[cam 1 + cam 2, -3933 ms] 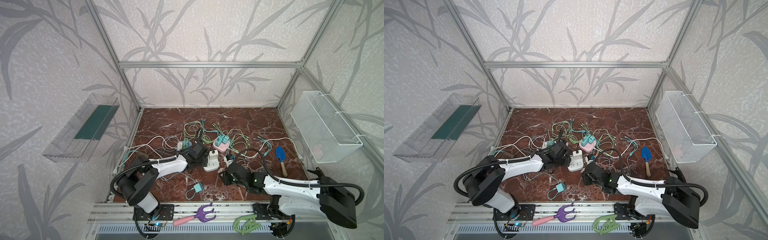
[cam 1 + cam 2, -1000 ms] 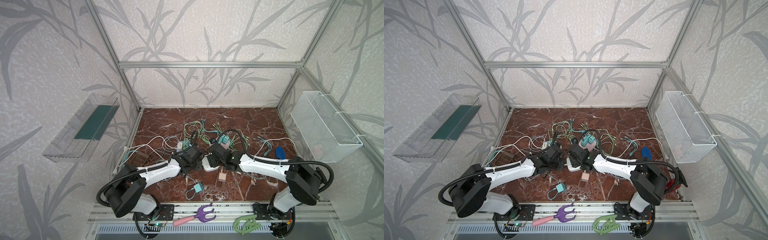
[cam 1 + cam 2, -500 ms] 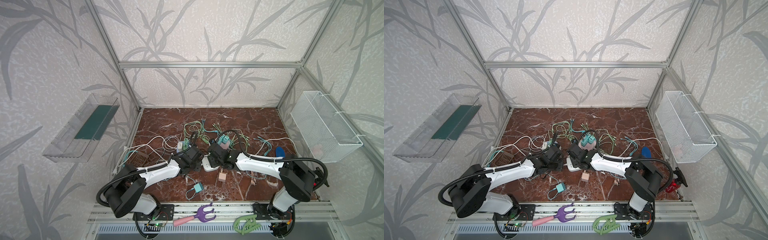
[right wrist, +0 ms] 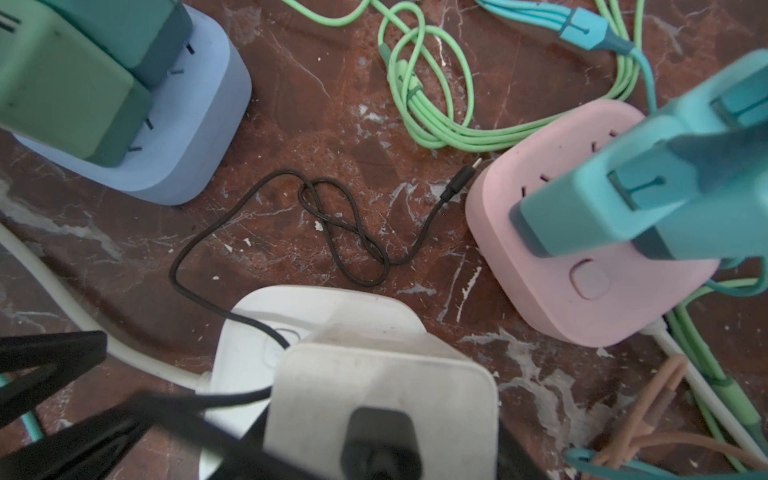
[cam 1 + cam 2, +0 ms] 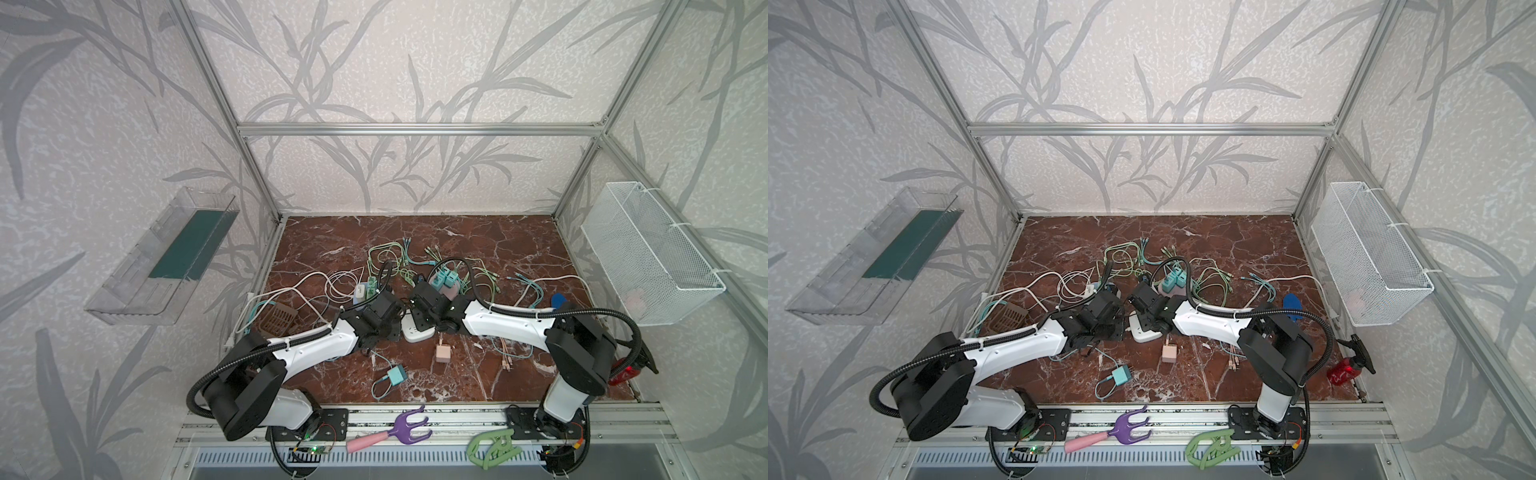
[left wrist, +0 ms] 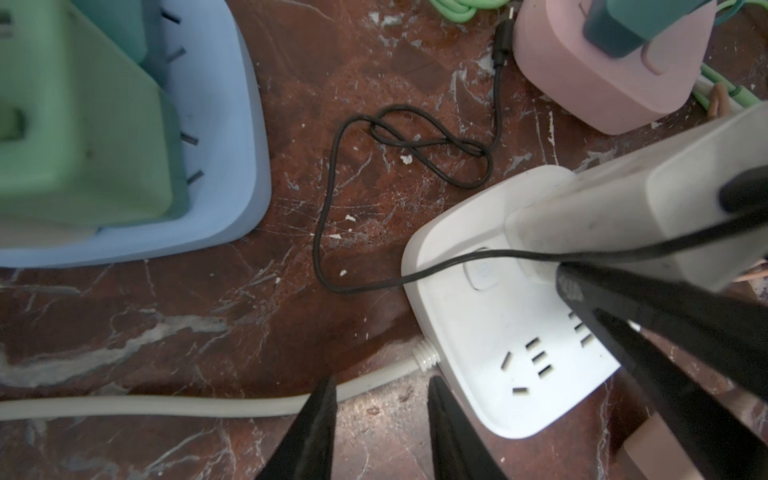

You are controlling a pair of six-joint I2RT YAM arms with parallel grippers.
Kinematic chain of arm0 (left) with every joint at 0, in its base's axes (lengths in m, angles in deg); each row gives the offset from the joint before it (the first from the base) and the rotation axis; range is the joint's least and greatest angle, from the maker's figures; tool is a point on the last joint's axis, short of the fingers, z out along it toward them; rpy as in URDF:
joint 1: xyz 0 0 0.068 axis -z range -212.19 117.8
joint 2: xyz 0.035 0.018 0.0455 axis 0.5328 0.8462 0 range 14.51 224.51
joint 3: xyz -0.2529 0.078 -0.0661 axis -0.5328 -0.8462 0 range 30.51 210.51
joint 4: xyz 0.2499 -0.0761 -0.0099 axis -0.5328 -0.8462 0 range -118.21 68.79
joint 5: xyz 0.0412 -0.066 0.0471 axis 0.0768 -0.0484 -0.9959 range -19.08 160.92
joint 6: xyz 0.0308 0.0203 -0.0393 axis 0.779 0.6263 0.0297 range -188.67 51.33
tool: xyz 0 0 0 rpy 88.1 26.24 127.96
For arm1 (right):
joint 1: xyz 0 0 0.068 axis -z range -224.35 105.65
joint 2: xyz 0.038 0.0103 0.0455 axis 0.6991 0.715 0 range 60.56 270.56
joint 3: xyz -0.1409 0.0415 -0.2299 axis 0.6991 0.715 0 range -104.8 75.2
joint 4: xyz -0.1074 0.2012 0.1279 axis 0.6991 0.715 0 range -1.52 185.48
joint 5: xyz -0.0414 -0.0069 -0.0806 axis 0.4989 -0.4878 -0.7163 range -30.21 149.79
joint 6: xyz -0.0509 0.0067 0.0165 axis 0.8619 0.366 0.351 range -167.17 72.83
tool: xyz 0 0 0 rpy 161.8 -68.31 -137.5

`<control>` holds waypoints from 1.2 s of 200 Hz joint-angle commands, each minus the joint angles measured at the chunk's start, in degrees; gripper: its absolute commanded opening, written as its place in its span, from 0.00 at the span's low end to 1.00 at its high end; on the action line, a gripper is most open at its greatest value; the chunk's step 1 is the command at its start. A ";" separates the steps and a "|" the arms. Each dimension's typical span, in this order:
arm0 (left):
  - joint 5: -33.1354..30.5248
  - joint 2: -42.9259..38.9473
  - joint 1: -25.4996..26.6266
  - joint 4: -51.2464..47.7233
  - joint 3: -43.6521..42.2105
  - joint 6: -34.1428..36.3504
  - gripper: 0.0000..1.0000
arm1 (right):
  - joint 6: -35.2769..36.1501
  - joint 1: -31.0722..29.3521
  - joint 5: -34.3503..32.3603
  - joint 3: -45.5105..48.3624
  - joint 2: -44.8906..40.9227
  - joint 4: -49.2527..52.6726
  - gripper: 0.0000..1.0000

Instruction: Pull the plug off the socket

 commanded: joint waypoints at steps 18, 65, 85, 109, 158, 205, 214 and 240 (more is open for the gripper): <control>-0.95 -1.44 -0.54 -0.42 -1.16 -0.33 0.39 | -0.94 0.12 3.31 -3.11 3.24 2.96 0.60; -0.59 -1.86 -0.88 1.16 -2.16 -0.75 0.40 | -0.47 0.17 2.62 -3.32 3.82 2.04 0.65; -0.71 -1.78 -0.95 2.58 -2.70 -0.94 0.40 | -0.44 0.19 2.45 -3.56 4.20 1.53 0.66; -0.58 -1.27 -1.12 3.76 -2.79 -1.02 0.40 | -0.18 0.18 2.85 -3.52 4.38 0.47 0.65; 0.71 1.22 -1.37 4.96 -1.57 -0.44 0.40 | 0.54 0.20 1.94 -4.23 5.17 -0.09 0.60; 3.83 4.05 -2.42 6.55 -0.68 0.16 0.41 | 0.63 0.19 0.48 -4.26 5.07 -1.38 0.65; 4.36 4.37 -2.61 7.03 -0.82 0.03 0.41 | 0.73 0.19 0.18 -4.27 5.07 -1.68 0.65; 6.08 4.64 -3.13 8.39 -1.03 -0.33 0.41 | 0.90 0.23 0.10 -4.21 5.07 -2.05 0.66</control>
